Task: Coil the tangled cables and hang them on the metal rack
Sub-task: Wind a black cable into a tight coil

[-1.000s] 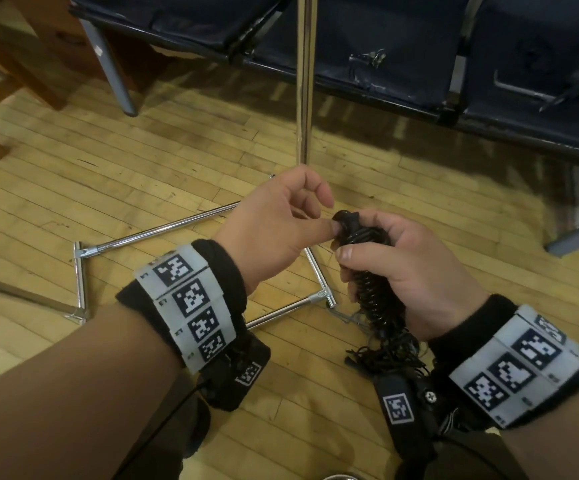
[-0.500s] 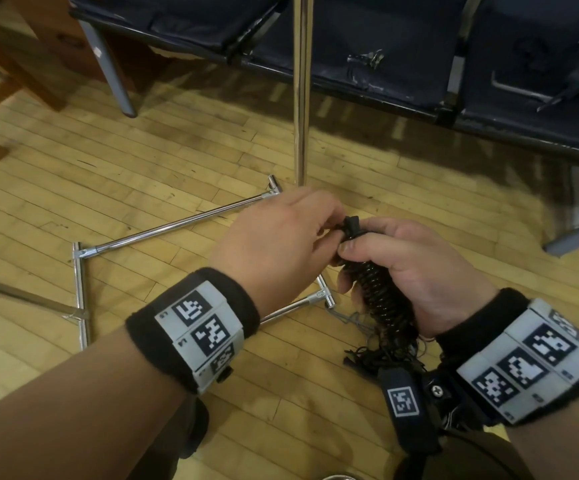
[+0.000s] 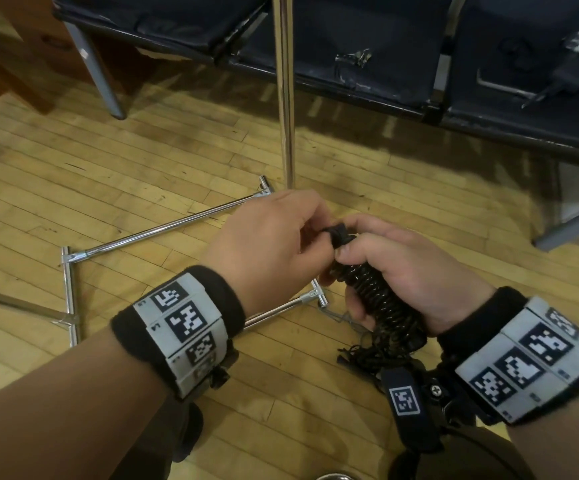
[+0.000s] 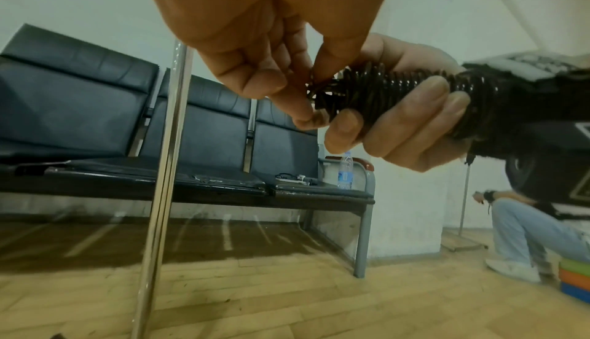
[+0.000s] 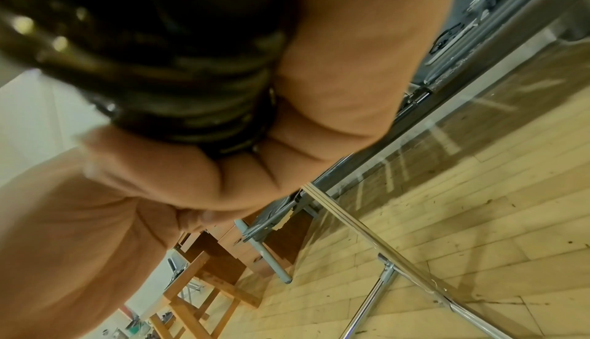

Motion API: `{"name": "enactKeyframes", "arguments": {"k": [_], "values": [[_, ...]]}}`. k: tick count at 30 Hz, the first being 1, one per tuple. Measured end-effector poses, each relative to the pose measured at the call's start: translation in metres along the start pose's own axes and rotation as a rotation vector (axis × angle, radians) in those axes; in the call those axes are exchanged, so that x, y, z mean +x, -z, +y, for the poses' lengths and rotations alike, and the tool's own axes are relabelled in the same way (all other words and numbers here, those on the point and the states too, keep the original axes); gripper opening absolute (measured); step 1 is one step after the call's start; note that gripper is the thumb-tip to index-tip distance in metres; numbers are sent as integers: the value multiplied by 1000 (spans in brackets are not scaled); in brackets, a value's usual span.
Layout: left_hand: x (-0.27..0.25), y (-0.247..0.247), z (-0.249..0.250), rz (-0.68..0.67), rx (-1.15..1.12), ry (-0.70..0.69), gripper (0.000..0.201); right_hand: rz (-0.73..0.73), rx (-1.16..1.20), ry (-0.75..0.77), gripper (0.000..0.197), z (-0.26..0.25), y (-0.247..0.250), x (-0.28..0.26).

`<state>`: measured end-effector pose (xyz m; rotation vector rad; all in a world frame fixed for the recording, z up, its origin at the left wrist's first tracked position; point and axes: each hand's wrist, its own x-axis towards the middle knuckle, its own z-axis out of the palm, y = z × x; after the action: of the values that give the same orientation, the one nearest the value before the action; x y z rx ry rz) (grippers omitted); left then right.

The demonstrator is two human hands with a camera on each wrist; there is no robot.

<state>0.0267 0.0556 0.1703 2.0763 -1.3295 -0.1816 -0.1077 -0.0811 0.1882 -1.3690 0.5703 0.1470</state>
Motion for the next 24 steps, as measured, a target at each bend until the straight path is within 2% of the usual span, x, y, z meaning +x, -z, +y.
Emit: {"name": "enactKeyframes", "arguments": {"k": [3, 6, 8, 11, 14, 16, 18, 21, 24], "values": [[1, 5, -3, -18, -160, 139, 9, -31, -24, 33, 29, -3, -3, 0], [3, 7, -10, 8, -348, 266, 10, -41, -92, 78, 22, -5, -9, 0], [4, 7, -16, 8, -409, 345, 13, -10, -154, 90, 16, -5, -16, 2], [6, 5, -22, 21, -435, 432, 15, 88, -373, 138, 24, -2, -27, 5], [9, 7, -28, -69, -271, 399, 11, 105, -611, 176, 42, 2, -33, 4], [8, 7, -30, -184, -164, 337, 7, 100, -692, 174, 43, 6, -32, 2], [6, 6, -28, -239, -100, 236, 15, 131, -701, 166, 42, 11, -27, 3], [5, 5, -24, -190, -65, 156, 21, 201, -675, 139, 33, 17, -18, 9], [5, 1, -22, -165, 28, 95, 17, 227, -670, 52, 22, 23, -8, 18]]}}
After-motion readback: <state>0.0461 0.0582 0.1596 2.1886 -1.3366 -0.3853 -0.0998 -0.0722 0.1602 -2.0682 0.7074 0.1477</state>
